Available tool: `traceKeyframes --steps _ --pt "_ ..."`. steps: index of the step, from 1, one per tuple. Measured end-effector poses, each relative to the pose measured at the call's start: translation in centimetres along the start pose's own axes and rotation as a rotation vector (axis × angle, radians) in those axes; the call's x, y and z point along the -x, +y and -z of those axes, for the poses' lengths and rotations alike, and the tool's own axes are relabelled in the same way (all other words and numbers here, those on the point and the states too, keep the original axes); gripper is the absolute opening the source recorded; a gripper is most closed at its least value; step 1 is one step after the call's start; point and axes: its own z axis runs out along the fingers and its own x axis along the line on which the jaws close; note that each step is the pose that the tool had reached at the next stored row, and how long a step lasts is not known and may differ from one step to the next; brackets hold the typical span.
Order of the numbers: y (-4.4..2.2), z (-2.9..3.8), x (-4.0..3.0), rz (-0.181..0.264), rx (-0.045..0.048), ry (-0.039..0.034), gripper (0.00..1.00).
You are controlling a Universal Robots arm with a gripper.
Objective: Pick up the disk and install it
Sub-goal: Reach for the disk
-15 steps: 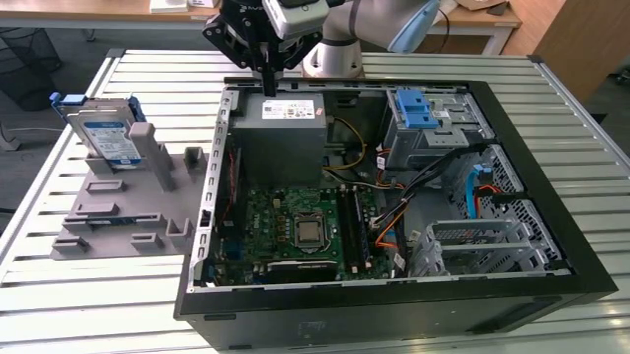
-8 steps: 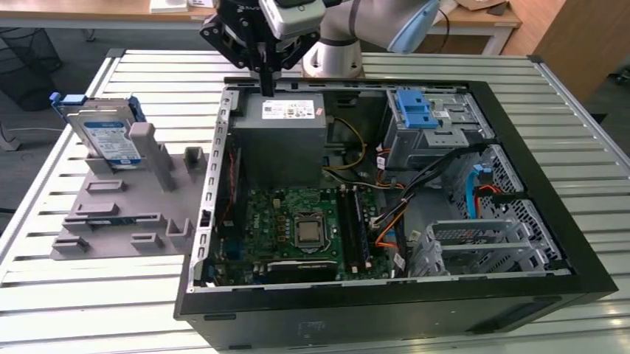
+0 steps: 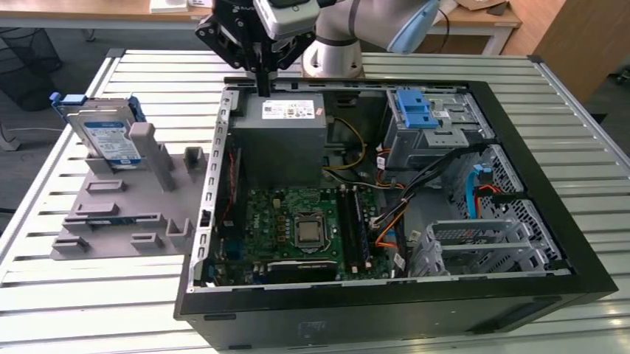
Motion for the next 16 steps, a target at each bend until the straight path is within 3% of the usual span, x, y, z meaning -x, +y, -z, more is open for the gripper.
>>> traceKeyframes --steps 16 --pt "-0.04 -0.05 -0.50 0.000 -0.0001 0.0000 0.11"
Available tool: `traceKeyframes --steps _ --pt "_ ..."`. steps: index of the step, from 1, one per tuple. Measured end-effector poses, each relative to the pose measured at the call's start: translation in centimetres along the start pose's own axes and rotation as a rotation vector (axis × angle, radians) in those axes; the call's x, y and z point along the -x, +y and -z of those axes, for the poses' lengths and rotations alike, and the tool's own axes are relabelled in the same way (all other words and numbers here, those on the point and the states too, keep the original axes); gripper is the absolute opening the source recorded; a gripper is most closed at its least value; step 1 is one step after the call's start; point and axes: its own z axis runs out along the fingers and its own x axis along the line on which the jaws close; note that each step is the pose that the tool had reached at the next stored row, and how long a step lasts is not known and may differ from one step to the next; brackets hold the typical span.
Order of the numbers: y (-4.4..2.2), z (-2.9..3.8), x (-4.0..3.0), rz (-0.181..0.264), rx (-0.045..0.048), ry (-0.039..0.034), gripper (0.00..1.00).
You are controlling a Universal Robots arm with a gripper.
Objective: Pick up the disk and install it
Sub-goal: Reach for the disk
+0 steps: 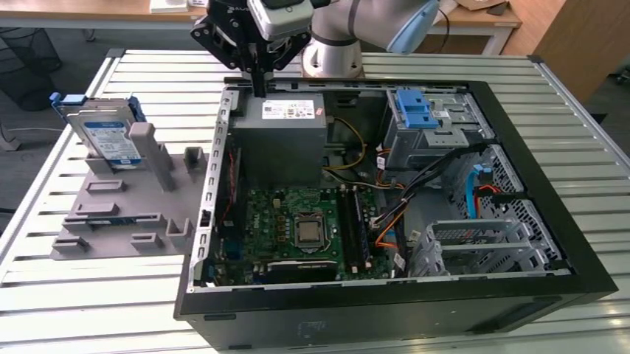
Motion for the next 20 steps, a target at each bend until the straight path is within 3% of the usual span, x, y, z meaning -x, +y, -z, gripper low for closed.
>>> traceKeyframes --steps 20 --pt "-0.08 -0.02 -1.04 0.000 0.0001 0.0000 0.11"
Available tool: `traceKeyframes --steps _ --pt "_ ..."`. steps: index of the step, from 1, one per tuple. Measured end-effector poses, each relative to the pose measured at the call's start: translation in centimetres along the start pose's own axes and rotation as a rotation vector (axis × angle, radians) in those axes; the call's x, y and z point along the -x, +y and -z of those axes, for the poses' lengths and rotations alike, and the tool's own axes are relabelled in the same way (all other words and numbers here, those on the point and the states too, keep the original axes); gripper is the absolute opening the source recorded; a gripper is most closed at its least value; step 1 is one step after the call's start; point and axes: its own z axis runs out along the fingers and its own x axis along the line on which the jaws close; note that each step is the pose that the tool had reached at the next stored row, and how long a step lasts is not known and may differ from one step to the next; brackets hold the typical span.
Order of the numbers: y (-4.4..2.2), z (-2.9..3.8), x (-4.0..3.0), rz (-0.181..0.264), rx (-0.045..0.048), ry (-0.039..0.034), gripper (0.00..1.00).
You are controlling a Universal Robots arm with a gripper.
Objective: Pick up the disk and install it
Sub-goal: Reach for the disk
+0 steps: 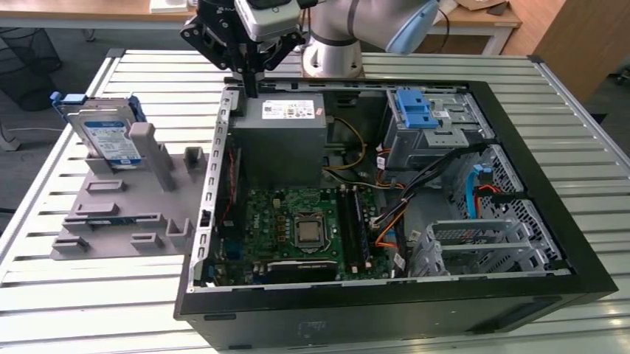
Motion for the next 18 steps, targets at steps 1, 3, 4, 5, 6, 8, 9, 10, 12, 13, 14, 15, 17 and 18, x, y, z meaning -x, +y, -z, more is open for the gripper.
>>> traceKeyframes --steps 1,3,4,5,6,8,9,10,12,13,14,15,17,18 --pt "0.00 0.00 -0.02 0.000 0.0000 0.0000 0.11" --pt "-0.01 0.00 -0.10 0.000 0.0000 0.0000 0.11" --pt "-0.01 0.00 -0.14 0.000 0.0000 0.0000 0.11" --pt "-0.01 0.01 -0.18 0.000 0.0000 0.0000 0.11" --pt "-0.02 0.00 -0.22 0.000 0.0000 0.0000 0.11" --pt "-0.02 0.00 -0.30 0.000 0.0000 0.0000 0.11" --pt "-0.03 0.01 -0.34 0.000 -0.0001 0.0000 0.11" --pt "-0.03 0.00 -0.39 0.000 0.0000 0.0000 0.11" --pt "-0.04 0.00 -0.48 0.000 0.0000 0.0000 0.11" --pt "-0.04 0.00 -0.52 0.000 0.0000 0.0001 0.11" --pt "-0.04 0.00 -0.57 0.000 0.0000 0.0000 0.11" --pt "-0.05 0.00 -0.61 0.000 0.0000 0.0000 0.11" --pt "-0.05 0.00 -0.70 0.000 0.0000 0.0000 0.11" --pt "-0.06 0.00 -0.75 0.000 0.0000 0.0000 0.11"
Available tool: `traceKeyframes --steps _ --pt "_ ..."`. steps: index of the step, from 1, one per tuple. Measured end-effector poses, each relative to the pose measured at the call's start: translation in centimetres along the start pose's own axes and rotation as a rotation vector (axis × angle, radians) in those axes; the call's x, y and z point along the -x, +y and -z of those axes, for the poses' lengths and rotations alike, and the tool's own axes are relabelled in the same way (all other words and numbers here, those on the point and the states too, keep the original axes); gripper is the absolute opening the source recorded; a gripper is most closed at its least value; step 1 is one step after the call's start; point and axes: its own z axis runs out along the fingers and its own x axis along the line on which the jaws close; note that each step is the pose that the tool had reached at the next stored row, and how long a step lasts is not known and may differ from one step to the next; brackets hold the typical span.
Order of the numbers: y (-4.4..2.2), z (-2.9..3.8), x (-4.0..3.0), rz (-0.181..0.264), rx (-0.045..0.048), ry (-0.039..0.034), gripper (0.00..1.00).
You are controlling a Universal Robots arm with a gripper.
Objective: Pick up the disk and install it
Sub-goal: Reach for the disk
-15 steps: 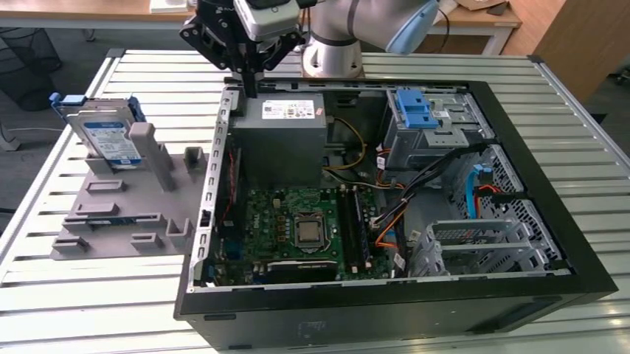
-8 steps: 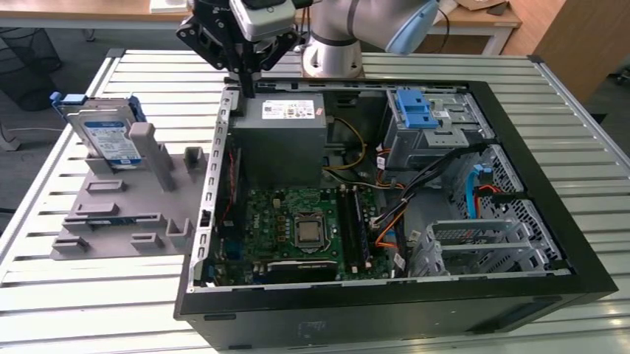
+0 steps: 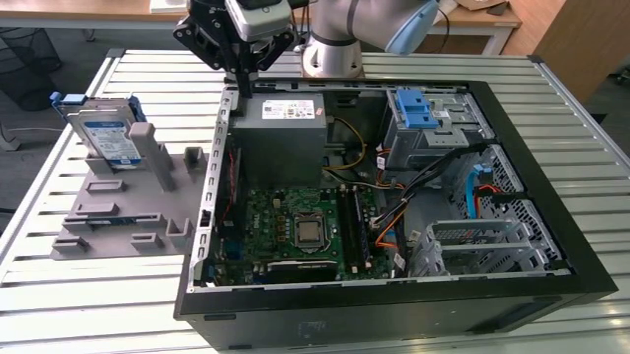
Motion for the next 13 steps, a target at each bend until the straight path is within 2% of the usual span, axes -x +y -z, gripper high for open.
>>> traceKeyframes --steps 13 --pt "-0.04 0.00 -0.52 0.000 -0.0001 0.0000 0.11"
